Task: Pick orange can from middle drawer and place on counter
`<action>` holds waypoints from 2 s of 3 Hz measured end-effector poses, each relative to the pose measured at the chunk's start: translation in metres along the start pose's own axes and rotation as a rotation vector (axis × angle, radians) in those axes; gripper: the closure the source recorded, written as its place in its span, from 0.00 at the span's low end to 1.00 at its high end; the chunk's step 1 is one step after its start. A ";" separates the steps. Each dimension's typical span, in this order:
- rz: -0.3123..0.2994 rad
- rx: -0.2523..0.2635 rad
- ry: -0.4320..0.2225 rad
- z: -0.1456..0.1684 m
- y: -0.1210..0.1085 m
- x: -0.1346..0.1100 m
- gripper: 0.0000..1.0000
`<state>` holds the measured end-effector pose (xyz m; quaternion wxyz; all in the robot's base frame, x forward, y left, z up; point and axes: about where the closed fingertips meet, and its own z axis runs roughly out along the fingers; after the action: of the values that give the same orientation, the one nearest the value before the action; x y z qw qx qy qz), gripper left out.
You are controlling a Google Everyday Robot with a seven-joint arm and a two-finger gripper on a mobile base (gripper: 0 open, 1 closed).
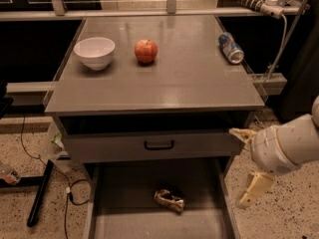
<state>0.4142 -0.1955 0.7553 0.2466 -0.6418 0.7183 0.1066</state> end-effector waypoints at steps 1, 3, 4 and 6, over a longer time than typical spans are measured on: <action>0.044 -0.055 0.015 0.043 0.007 0.021 0.00; 0.080 -0.071 0.001 0.079 0.003 0.031 0.00; 0.102 -0.077 -0.007 0.126 -0.001 0.051 0.00; 0.094 -0.033 -0.088 0.202 0.006 0.076 0.00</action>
Offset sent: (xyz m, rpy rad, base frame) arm -0.0005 -0.0009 -0.0428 0.0015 0.0509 -0.0045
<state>0.4481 -0.1657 0.5446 0.2622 -0.6059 0.7343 0.1579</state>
